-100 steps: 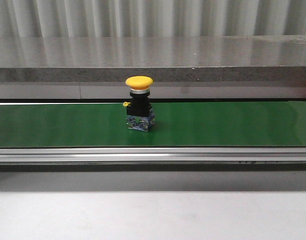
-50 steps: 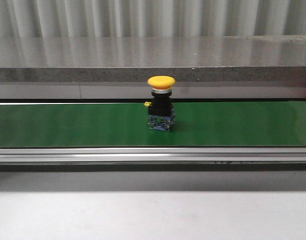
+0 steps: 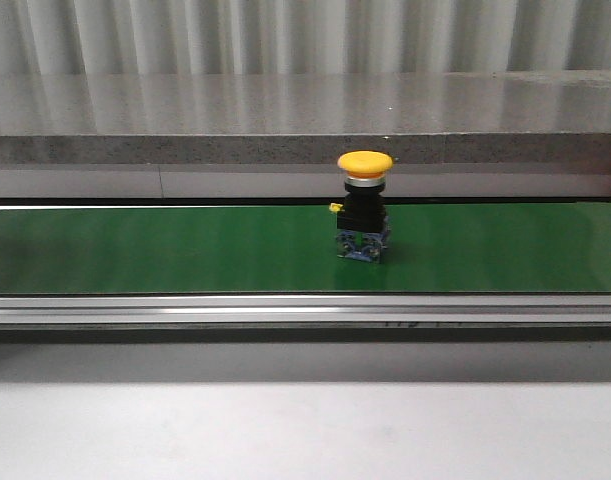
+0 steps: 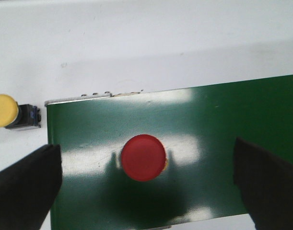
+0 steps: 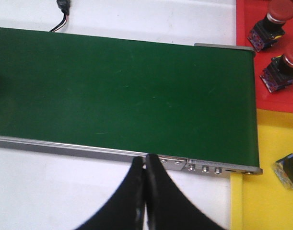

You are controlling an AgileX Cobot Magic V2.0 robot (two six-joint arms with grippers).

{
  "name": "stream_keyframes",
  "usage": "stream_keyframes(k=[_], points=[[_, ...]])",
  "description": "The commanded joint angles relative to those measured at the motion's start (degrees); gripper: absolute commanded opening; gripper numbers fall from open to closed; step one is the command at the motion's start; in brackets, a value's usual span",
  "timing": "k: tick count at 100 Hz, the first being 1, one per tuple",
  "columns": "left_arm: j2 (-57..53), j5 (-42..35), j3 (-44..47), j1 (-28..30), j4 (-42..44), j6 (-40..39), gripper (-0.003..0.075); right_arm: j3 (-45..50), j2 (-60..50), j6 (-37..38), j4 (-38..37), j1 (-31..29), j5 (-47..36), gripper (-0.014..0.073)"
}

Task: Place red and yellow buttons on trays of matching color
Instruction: 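Set the red button on the green belt and open the left gripper, then lower the right gripper onto the yellow button on the belt and grasp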

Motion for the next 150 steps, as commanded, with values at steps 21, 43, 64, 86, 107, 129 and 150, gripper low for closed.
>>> stream_keyframes(k=[21, 43, 64, 86, 107, 129, 150], points=[[-10.9, -5.4, 0.9, -1.8, -0.6, 0.1, 0.0650, -1.4, -0.4, 0.0, 1.2, -0.1, -2.8, -0.0067], [-19.1, -10.6, 10.1, -1.5, -0.3, -2.3, 0.0650, -1.4, -0.4, 0.0, 1.2, -0.1, -2.8, -0.0067], [-28.0, -17.4, 21.9, -1.5, -0.4, -4.9, 0.0648, -1.4, -0.4, 0.0, 1.2, -0.1, -2.8, -0.0067], [-37.3, -20.3, 32.3, -1.5, -0.4, -4.9, 0.0525, -1.4, -0.4, 0.0, 1.2, -0.1, -2.8, -0.0067], [-43.8, -21.4, 37.3, -1.5, -0.4, -4.9, 0.0195, -1.4, -0.4, 0.0, 1.2, -0.1, -2.8, -0.0067], [-44.4, -21.4, 37.7, -1.5, -0.4, -4.9, -0.0020, -1.4, -0.4, 0.0, 1.2, -0.1, -2.9, -0.0067], [-44.4, -21.4, 37.7, -1.5, -0.4, -4.9, -0.0020, -1.4, -0.3, 0.0, 1.2, -0.1, -2.9, -0.0067]])
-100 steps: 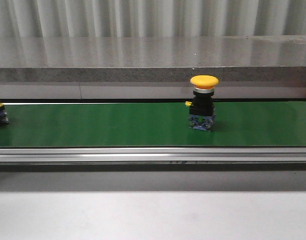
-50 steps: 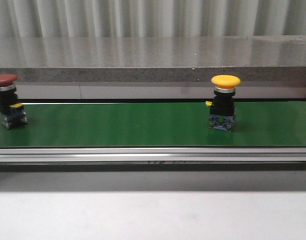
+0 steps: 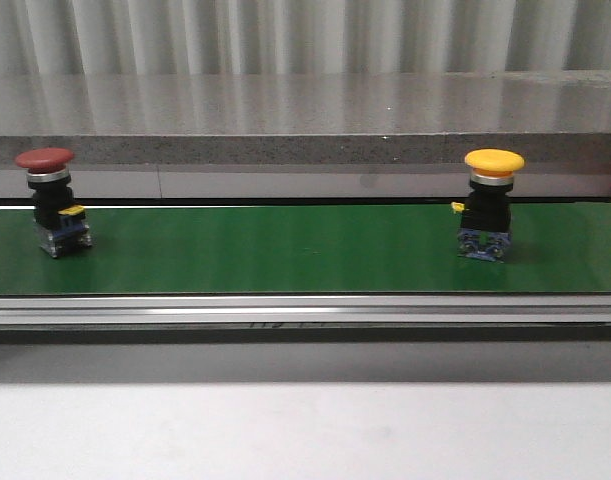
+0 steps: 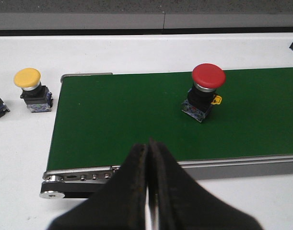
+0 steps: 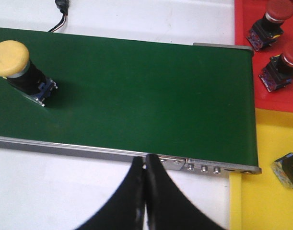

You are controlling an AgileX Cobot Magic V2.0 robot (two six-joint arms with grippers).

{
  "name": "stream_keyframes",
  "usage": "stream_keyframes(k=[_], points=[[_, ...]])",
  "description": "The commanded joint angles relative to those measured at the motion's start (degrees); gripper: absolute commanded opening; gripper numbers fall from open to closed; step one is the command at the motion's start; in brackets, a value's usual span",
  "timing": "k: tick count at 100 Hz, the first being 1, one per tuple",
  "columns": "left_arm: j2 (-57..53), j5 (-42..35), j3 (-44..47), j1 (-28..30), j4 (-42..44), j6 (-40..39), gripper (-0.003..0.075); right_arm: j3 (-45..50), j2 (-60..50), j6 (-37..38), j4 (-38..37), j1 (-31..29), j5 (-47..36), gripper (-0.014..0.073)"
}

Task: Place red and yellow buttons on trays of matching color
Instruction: 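Lower the right gripper onto the yellow button on the belt and grasp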

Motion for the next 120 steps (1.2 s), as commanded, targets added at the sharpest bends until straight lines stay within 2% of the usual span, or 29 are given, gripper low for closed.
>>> stream_keyframes(k=[1, 12, 18, 28, 33, 38, 42, 60, 91, 120], points=[[0.0, -4.3, -1.4, -0.3, -0.5, -0.5, -0.0020, -1.4, -0.3, -0.1, 1.2, -0.1, -2.9, -0.0067], [0.0, -4.3, -1.4, -0.3, -0.5, -0.5, -0.0020, -1.4, -0.3, -0.1, 1.8, -0.1, -2.7, -0.0040], [0.0, -4.3, -1.4, -0.3, -0.5, -0.5, -0.0020, -1.4, -0.3, -0.1, 2.9, -0.1, -2.7, 0.0041], [0.0, -4.3, -1.4, -0.3, -0.5, -0.5, -0.0020, -1.4, -0.3, -0.1, 4.6, -0.1, -2.7, 0.0286], [0.0, -4.3, -1.4, -0.3, -0.5, -0.5, -0.0020, -1.4, -0.3, -0.1, 5.4, -0.1, -2.7, 0.0462], [0.0, -4.3, -1.4, -0.3, -0.5, -0.5, -0.0020, -1.4, -0.3, -0.1, 6.1, -0.1, -2.8, 0.0597], [0.0, -4.3, -1.4, -0.3, -0.5, -0.5, -0.0020, -1.4, -0.2, -0.1, 6.4, -0.1, -2.9, 0.0671], [0.0, -4.3, -1.4, -0.3, -0.5, -0.5, -0.0020, -1.8, 2.3, -1.0, 7.0, 0.5, -3.2, 0.0623], [0.0, -4.3, -1.4, -0.3, -0.5, -0.5, -0.0020, -8.0, 15.8, -5.0, 7.0, 8.9, -4.6, 0.0623], [0.0, -4.3, -1.4, -0.3, -0.5, -0.5, -0.0020, -14.6, 28.2, -5.0, 7.0, 9.1, -5.9, 0.0623]])
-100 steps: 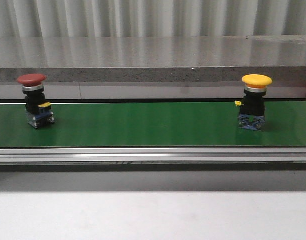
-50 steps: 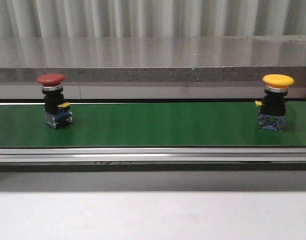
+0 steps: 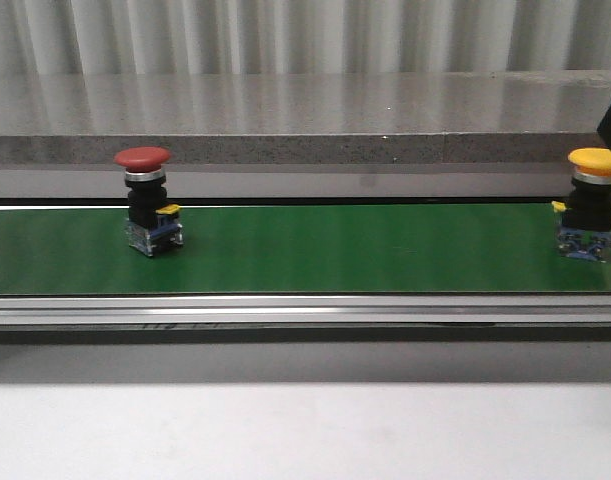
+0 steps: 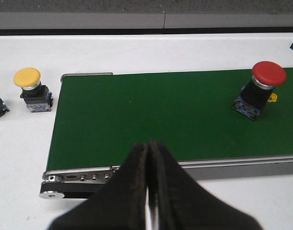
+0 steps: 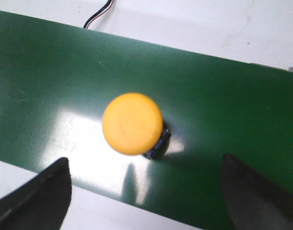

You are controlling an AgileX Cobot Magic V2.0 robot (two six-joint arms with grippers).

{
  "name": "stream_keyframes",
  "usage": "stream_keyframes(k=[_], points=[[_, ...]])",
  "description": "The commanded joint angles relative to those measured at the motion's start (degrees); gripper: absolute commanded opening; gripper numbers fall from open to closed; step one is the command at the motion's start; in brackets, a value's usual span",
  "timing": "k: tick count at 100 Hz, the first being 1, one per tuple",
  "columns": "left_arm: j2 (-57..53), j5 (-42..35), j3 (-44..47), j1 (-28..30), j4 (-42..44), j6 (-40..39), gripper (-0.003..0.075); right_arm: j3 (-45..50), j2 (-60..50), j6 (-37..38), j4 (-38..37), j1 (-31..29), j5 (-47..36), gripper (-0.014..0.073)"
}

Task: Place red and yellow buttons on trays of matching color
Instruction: 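Lower the right gripper onto the yellow button on the belt and grasp, then carry the yellow button into the yellow tray and open the right gripper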

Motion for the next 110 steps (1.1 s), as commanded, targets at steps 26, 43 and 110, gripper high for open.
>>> stream_keyframes(k=[26, 43, 110], points=[[0.0, -4.2, -1.4, -0.3, -0.5, -0.4, -0.0020, -5.0, 8.6, -0.8, 1.1, 0.2, -4.0, 0.0483], [0.0, -4.2, -1.4, -0.3, -0.5, -0.4, -0.0020, -5.5, 8.5, -0.8, 1.1, 0.0, -1.2, 0.0178], [0.0, -4.2, -1.4, -0.3, -0.5, -0.4, -0.0020, -3.1, -13.0, 29.4, -26.9, -20.0, 16.5, 0.0163]])
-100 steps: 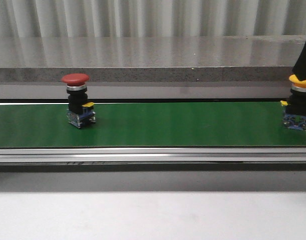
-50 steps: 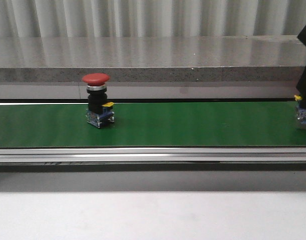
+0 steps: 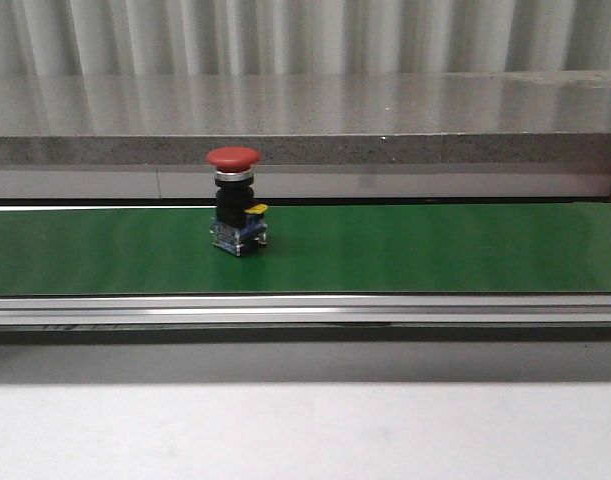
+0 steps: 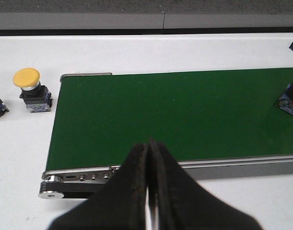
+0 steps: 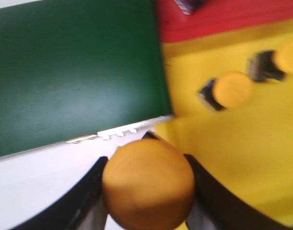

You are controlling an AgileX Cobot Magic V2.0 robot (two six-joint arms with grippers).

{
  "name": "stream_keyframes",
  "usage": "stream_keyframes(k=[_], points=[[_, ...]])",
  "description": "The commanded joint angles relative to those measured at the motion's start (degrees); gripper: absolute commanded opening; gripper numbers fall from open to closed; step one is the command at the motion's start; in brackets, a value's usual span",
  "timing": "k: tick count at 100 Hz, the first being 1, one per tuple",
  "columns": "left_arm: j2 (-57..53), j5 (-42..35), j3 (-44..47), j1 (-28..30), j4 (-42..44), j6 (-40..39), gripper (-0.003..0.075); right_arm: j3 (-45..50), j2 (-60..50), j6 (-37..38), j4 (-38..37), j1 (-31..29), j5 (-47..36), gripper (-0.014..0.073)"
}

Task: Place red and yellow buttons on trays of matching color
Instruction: 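Carry the yellow button into the yellow tray and open the right gripper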

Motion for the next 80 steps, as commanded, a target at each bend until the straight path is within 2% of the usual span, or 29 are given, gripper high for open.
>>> stream_keyframes(k=[1, 13, 25, 44, 80], points=[[0.0, -4.2, -1.4, -0.3, -0.5, -0.4, -0.0020, 0.7, -4.1, 5.6, -5.8, -3.4, -1.3, 0.0163], [0.0, -4.2, -1.4, -0.3, -0.5, -0.4, -0.0020, 5.1, -6.7, 11.0, -10.5, -6.7, -4.1, 0.0163], [0.0, -4.2, -1.4, -0.3, -0.5, -0.4, -0.0020, 8.7, -6.9, 14.4, -13.2, -7.5, -6.2, 0.0163], [0.0, -4.2, -1.4, -0.3, -0.5, -0.4, -0.0020, 12.0, -4.9, 15.1, -13.5, -7.5, -10.8, 0.0163], [0.0, -4.2, -1.4, -0.3, -0.5, -0.4, -0.0020, 12.1, 3.6, 15.1, -14.0, -7.5, -15.4, 0.0163]])
